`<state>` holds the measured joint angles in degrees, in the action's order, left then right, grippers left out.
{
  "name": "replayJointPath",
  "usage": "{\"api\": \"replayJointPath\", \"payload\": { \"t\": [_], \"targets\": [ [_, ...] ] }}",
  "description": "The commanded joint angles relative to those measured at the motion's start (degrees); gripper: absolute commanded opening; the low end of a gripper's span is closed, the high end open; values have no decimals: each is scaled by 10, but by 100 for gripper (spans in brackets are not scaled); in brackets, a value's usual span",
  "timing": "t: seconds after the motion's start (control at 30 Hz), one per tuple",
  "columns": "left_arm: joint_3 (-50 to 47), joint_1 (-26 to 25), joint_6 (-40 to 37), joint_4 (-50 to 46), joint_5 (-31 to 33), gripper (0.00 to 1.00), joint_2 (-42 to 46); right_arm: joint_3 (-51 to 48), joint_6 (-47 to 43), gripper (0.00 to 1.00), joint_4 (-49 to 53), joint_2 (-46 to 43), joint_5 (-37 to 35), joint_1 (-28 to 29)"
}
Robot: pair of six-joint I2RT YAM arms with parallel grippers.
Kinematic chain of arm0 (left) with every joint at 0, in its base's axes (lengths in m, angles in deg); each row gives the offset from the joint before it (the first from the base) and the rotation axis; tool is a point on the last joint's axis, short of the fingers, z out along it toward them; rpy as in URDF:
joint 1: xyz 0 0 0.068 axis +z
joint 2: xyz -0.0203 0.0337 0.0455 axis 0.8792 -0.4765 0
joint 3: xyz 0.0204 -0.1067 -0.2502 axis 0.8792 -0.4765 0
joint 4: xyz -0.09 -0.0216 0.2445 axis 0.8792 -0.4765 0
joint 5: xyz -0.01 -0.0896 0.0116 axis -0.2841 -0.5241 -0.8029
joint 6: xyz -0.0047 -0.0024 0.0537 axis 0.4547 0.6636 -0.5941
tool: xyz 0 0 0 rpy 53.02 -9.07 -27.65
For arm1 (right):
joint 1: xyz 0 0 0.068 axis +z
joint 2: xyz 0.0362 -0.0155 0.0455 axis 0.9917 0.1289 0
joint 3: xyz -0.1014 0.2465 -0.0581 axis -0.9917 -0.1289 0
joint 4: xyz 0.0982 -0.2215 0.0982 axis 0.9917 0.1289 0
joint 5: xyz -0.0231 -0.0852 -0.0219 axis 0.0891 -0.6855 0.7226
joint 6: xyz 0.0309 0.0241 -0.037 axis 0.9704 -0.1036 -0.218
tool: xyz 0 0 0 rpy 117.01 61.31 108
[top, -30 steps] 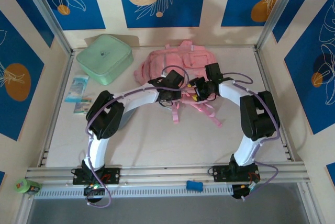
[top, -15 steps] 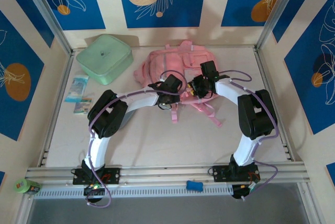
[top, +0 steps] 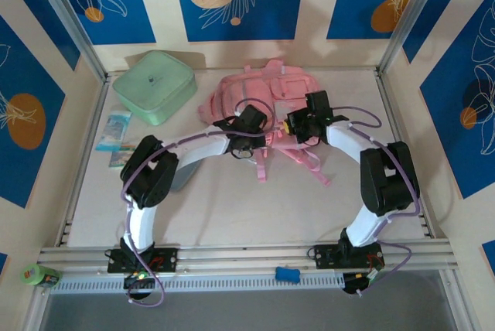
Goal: Pack the student bag
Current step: Unzip the student bag at the center of the table.
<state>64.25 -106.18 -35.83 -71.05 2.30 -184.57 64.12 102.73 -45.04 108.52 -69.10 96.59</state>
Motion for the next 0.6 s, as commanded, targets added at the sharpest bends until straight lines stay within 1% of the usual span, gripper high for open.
{"api": "replayJointPath", "payload": {
  "t": [0.0, 0.17, 0.37, 0.47, 0.57],
  "targets": [
    [22, -15, -4, -31, -7, 32, 36, -4, 23, 0, -44, -36, 29, -10],
    [78, -43, -7, -56, -9, 36, 9, -11, 37, 0, -55, -41, 47, -10],
    [155, -61, -12, -75, -14, 35, -51, -11, 52, 0, -62, -44, 68, -9],
    [177, -66, -2, -76, -6, 35, -76, -13, 62, 0, -60, -48, 71, -10],
    [178, -66, 8, -60, -1, 34, -90, -14, 72, 0, -66, -49, 84, -10]
  ]
}}
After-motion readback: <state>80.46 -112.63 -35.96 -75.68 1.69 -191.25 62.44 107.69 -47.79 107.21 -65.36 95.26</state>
